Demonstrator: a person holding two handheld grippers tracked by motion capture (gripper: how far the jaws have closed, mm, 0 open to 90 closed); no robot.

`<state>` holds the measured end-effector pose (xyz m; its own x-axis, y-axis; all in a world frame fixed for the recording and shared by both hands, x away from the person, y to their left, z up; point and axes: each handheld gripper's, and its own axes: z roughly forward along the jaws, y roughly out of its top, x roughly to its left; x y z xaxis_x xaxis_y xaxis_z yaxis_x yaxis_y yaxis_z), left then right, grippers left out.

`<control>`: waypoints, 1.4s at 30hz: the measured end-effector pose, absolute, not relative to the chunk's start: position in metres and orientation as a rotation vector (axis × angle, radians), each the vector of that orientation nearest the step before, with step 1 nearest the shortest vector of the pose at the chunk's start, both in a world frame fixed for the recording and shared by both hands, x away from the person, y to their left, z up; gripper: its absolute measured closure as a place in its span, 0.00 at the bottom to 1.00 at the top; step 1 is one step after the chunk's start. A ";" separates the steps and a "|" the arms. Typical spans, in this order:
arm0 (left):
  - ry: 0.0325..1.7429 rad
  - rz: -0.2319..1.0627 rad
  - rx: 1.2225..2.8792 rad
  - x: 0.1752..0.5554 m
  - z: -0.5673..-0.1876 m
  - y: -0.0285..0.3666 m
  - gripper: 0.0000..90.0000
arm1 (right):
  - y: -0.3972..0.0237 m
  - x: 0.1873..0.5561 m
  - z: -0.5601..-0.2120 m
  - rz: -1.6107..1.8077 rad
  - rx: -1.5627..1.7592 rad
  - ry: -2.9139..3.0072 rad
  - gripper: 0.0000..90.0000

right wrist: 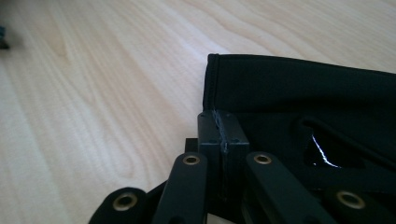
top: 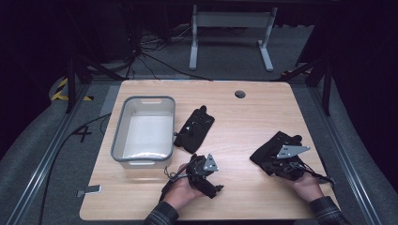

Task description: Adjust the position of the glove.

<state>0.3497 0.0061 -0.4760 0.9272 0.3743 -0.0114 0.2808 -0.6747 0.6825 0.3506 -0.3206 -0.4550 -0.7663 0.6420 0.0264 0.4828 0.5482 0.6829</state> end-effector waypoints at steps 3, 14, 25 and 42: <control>0.462 0.168 2.350 0.350 -0.476 0.006 0.00 | -0.311 0.343 -0.454 1.008 0.889 2.583 1.00; 0.463 0.170 2.348 0.349 -0.476 0.006 0.00 | -0.316 0.349 -0.442 1.020 0.895 2.521 1.00; 0.463 0.170 2.348 0.349 -0.476 0.006 0.00 | -0.355 0.400 -0.427 0.972 1.066 2.346 1.00; 0.462 0.170 2.348 0.350 -0.476 0.006 0.00 | -0.359 0.441 -0.448 0.876 1.189 2.323 1.00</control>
